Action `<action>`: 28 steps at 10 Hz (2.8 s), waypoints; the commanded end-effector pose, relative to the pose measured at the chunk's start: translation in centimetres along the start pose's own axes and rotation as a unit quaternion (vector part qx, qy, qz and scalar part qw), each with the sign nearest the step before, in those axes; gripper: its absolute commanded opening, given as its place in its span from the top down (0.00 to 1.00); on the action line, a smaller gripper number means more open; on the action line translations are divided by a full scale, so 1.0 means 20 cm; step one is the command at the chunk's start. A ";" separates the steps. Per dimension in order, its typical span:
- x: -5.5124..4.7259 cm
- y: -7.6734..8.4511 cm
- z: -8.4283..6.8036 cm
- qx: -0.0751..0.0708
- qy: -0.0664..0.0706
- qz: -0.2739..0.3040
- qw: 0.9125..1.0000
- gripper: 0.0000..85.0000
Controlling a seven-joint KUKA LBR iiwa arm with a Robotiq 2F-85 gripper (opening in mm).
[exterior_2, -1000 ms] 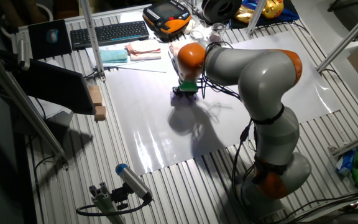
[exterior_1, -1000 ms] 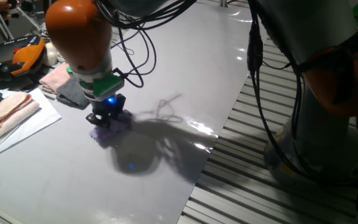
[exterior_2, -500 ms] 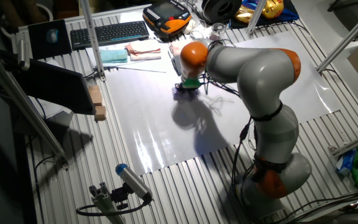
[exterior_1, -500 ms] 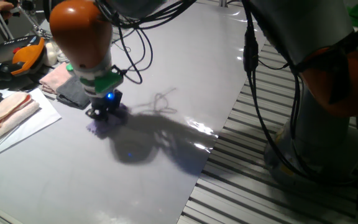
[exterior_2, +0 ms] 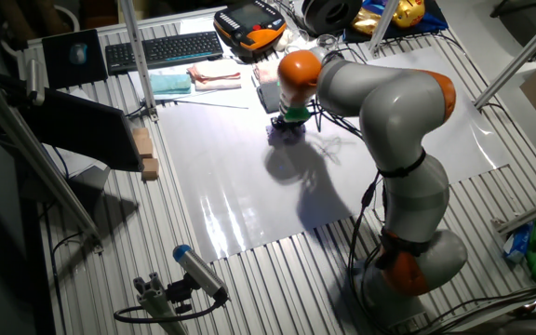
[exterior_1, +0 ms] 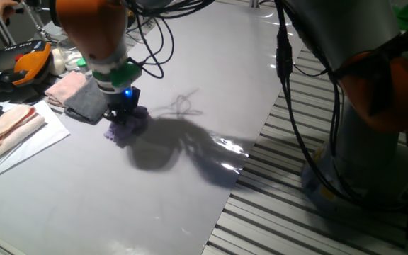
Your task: Clean the table with a cloth
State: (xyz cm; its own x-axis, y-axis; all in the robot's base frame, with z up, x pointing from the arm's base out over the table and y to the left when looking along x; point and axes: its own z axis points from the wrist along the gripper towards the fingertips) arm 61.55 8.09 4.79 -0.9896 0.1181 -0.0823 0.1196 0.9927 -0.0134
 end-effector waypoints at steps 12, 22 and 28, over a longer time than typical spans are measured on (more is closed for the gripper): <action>0.00 0.00 -0.01 -0.004 0.008 0.022 1.000 1.00; -0.09 -0.64 -0.01 -0.006 -0.002 -0.063 0.998 1.00; -0.08 -0.65 -0.01 0.001 0.018 -0.034 0.999 1.00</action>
State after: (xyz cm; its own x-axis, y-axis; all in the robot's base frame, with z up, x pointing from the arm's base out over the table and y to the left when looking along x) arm 61.64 -5.02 5.21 -0.9976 0.0528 -0.0446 0.0538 0.9983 -0.0206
